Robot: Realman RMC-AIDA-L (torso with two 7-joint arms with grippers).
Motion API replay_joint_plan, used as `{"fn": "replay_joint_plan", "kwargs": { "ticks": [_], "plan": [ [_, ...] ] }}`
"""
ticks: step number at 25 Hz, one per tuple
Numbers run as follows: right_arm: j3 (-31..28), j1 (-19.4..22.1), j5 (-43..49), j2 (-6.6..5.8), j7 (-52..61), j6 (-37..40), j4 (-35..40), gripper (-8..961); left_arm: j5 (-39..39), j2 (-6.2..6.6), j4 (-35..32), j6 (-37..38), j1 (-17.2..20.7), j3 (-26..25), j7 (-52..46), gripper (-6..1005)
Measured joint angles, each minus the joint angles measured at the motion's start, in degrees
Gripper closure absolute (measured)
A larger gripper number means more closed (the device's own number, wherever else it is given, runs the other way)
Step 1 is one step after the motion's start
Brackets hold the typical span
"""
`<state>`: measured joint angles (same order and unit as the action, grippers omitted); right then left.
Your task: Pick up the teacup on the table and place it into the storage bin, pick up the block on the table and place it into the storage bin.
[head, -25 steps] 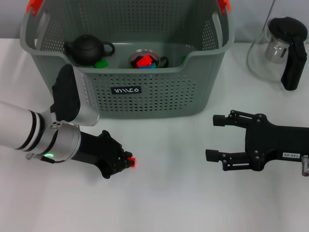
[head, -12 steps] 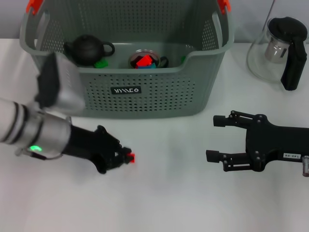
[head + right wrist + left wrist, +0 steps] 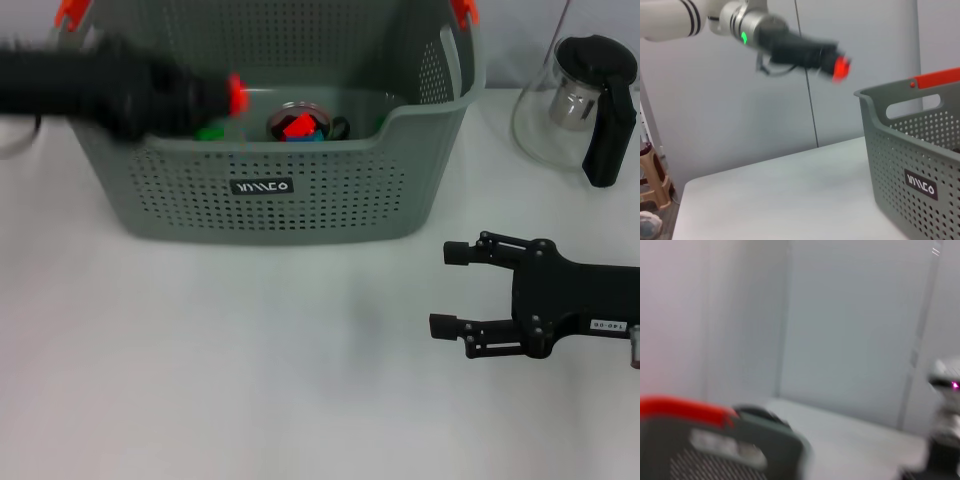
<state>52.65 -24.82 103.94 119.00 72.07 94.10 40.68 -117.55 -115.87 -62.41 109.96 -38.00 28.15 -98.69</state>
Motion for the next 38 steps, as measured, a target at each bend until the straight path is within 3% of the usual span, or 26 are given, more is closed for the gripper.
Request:
{"fn": "replay_joint_plan", "kwargs": {
  "ticks": [3,8,10,16,20,23,26,29,31,33,38],
  "plan": [
    [0.0,0.0,0.0,0.00,0.0,0.3,-0.1,6,-0.2,0.77,-0.2,-7.2,-3.5,2.1,-3.5,782],
    [0.0,0.1,0.0,0.00,0.0,0.8,-0.1,6,-9.7,1.96,3.1,-26.1,-9.1,15.2,-10.2,760],
    [0.0,0.3,0.0,0.00,-0.1,0.9,-0.1,6,-15.0,1.17,3.7,-32.1,-10.4,19.8,-13.9,750],
    [0.0,0.4,-0.1,0.08,-1.0,1.4,-0.1,6,-21.8,-2.19,3.3,-40.8,-10.5,24.7,-18.2,723],
    [-0.1,0.5,-0.3,0.16,-1.0,1.6,-0.1,6,-20.9,-3.78,-1.3,-40.4,-8.6,24.2,-17.7,705],
    [-1.0,0.5,-0.3,0.39,-1.7,2.4,-0.1,6,-12.2,-4.51,-7.2,-34.5,-3.8,19.2,-12.9,608],
    [-2.0,0.6,-0.3,0.88,-4.4,3.4,-0.3,7,4.0,-3.75,-6.1,-23.3,2.5,13.5,-1.4,470],
    [-2.0,0.6,0.1,1.06,-7.3,3.1,-1.5,7,14.4,-2.34,2.5,-13.4,7.6,9.7,10.0,407],
    [-1.7,0.5,0.6,1.06,-8.9,2.6,-2.6,7,15.5,-2.45,7.0,-9.5,9.5,6.6,16.2,365],
    [-1.7,0.5,0.8,0.98,-10.4,1.5,-4.1,7,11.6,-3.04,11.2,-6.8,11.6,4.9,23.7,322],
    [-1.6,0.4,0.9,0.94,-17.0,-1.0,-9.1,7,0.0,-5.72,16.4,-10.4,13.9,6.5,33.5,203]
  ]
}}
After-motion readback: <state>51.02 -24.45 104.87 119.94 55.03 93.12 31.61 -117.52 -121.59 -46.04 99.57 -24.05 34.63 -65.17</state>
